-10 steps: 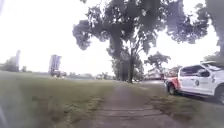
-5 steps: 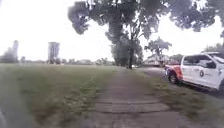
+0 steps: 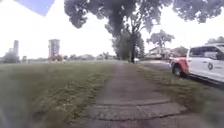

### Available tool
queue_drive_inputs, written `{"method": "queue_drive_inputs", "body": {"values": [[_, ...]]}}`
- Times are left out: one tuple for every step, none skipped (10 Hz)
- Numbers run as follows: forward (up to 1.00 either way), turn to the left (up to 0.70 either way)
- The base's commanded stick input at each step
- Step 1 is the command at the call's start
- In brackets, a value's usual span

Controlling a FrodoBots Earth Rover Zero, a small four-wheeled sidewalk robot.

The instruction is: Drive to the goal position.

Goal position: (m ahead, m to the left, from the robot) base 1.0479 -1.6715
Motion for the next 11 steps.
{"method": "queue_drive_inputs", "body": {"values": [[0.7,-0.35],[0.7,-0.35],[0.7,-0.35],[0.7,-0.35],[0.7,-0.29],[0.7,-0.19],[0.7,-0.1],[0.7,0.0],[0.7,0.0],[0.7,0.0],[0.7,0.0]]}}
